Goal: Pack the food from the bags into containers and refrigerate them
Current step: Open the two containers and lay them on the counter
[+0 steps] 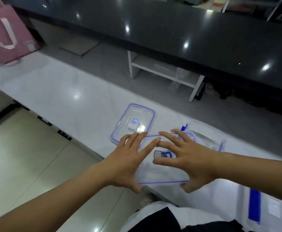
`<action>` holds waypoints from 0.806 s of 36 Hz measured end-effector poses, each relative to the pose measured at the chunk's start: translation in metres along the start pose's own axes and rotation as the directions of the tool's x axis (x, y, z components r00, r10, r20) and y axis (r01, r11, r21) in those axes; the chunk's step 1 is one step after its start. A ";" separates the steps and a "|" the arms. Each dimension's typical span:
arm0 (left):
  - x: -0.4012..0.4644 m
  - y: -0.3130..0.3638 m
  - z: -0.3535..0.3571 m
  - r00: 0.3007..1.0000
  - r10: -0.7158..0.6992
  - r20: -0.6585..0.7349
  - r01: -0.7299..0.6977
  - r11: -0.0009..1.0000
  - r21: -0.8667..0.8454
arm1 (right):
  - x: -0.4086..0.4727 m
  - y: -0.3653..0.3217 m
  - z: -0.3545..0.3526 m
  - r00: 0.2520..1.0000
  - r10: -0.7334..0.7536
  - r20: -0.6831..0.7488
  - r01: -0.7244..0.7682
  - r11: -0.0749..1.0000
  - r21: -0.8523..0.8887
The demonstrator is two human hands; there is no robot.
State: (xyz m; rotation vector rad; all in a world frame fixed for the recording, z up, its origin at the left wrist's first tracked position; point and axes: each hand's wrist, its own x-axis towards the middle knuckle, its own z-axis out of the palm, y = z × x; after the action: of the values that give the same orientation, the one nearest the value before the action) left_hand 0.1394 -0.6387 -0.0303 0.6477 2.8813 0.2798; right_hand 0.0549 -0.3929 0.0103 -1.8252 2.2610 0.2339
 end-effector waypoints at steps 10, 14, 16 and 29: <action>0.025 -0.050 0.006 0.930 -0.366 -0.042 0.363 0.930 -0.058 | -0.030 0.032 0.039 0.870 0.492 -0.002 -0.486 0.860 0.155; 0.042 -0.056 0.015 0.823 -0.564 -0.070 0.550 0.821 -0.151 | -0.041 0.020 0.065 0.705 0.706 0.064 -0.689 0.660 0.300; 0.051 -0.051 0.025 0.746 -0.663 -0.059 0.649 0.744 -0.160 | -0.042 0.010 0.075 0.629 0.774 0.079 -0.741 0.565 0.363; 0.078 -0.040 0.069 0.571 -0.820 0.029 0.818 0.566 -0.099 | -0.045 -0.032 0.120 0.413 0.899 0.146 -0.862 0.334 0.381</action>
State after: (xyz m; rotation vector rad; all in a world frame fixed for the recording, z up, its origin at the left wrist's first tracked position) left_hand 0.0687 -0.6300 -0.1156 -0.7609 2.7816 0.2739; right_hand 0.1038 -0.3258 -0.0926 -0.2080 2.8459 -0.1708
